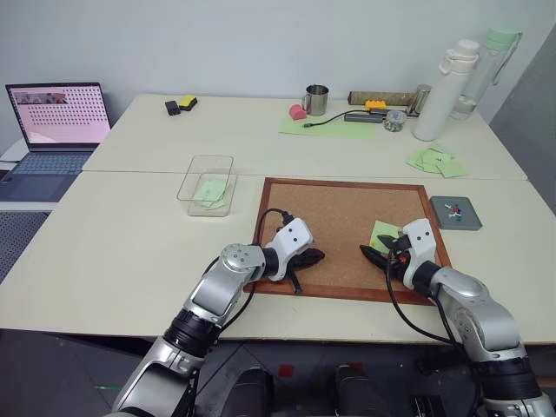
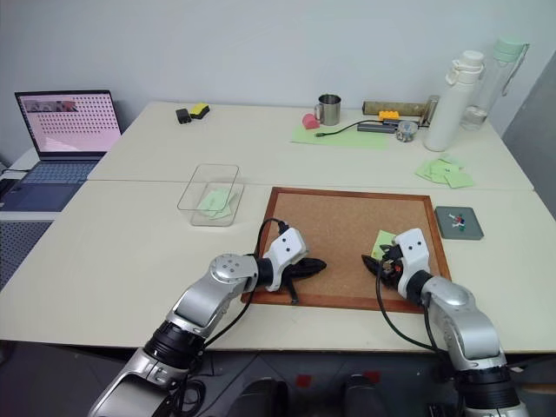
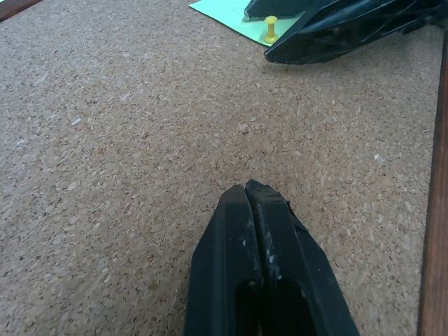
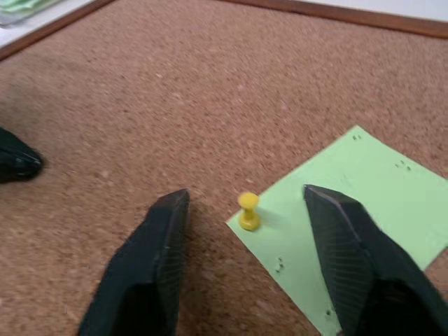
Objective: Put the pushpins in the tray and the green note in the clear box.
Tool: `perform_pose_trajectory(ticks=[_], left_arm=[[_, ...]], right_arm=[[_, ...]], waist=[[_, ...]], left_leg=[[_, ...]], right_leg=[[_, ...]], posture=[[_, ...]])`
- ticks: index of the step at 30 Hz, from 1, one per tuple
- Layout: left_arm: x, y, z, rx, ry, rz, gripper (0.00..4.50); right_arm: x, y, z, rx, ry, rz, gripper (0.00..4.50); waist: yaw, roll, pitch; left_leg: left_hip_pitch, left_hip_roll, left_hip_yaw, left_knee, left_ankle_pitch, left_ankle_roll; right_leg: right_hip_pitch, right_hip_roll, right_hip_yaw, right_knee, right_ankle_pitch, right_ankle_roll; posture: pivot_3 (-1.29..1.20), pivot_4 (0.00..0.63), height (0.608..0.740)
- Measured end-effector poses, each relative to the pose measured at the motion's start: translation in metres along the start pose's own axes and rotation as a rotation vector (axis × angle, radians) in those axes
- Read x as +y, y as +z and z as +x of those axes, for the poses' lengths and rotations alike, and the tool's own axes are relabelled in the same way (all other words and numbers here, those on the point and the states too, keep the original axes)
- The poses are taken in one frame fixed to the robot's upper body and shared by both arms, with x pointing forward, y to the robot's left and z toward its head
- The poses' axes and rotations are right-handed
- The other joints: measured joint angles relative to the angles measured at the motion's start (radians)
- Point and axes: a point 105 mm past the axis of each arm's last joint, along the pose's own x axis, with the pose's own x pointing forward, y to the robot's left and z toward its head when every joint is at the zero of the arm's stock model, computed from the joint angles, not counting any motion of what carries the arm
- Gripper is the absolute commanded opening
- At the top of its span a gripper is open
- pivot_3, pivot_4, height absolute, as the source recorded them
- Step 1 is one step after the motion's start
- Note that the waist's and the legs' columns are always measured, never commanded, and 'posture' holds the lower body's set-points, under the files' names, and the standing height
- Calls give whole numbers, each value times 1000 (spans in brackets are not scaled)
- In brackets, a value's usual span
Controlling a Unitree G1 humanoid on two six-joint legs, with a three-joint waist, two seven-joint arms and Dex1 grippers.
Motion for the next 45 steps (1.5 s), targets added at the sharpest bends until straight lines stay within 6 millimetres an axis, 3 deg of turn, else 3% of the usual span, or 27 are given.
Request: perform_pose_trajectory(ticks=[9,20,23,26,30,32,34,36,42,45], left_arm=[[0,0,0,-1,3,-1,0],[0,0,0,-3,1,1,0],[0,0,1,-6,0,-7,0],[0,4,3,-53,-9,-139,0],[3,17,1,-158,-27,-316,638],[10,34,-4,-249,-33,-426,1009],[23,66,-19,-410,-80,-622,1450],[26,85,-30,-487,-125,-690,1933],[24,90,-33,-538,-180,-864,3045],[20,94,-32,-561,-222,-919,3572]], right_arm=[[2,2,2,-9,7,0,56],[0,6,0,-29,11,25,56],[-7,31,-9,-98,-3,-39,56],[-7,53,-20,-122,31,-166,56],[1,58,-25,-103,89,-272,0],[3,58,-27,-88,110,-338,0],[7,55,-31,-49,157,-481,0],[10,56,-32,-49,179,-548,0],[17,60,-33,-80,203,-634,0],[30,71,-36,-133,229,-680,0]], waist=[[0,0,0],[0,0,0],[1,0,0],[2,-1,0],[2,-2,2],[3,-3,2],[2,-5,4],[2,-6,4],[2,-9,6],[3,-10,6]], left_leg=[[0,0,0,0,0,0],[-1,0,0,0,0,0],[-1,0,0,0,0,0],[-2,-1,-1,1,0,0],[-5,-1,-2,1,0,0],[-5,-1,-2,1,0,0],[-5,-1,-2,2,0,0],[-5,-1,-2,2,0,0],[-5,-1,-2,2,0,0],[-4,-1,-2,2,0,0]], right_leg=[[0,0,0,0,0,0],[-1,0,0,0,0,0],[-1,0,0,0,0,1],[-1,0,-1,0,-2,4],[-2,0,-2,0,-1,3],[-3,0,-2,0,-1,3],[-3,0,-3,0,-2,5],[-2,0,-3,0,-2,5],[-2,0,-2,0,0,2],[-2,-1,-2,0,0,2]], posture=[[0,150,740],[0,150,740],[0,150,740],[0,150,740],[0,150,740],[0,150,740],[0,150,740],[0,150,740],[0,150,740],[0,150,740]])
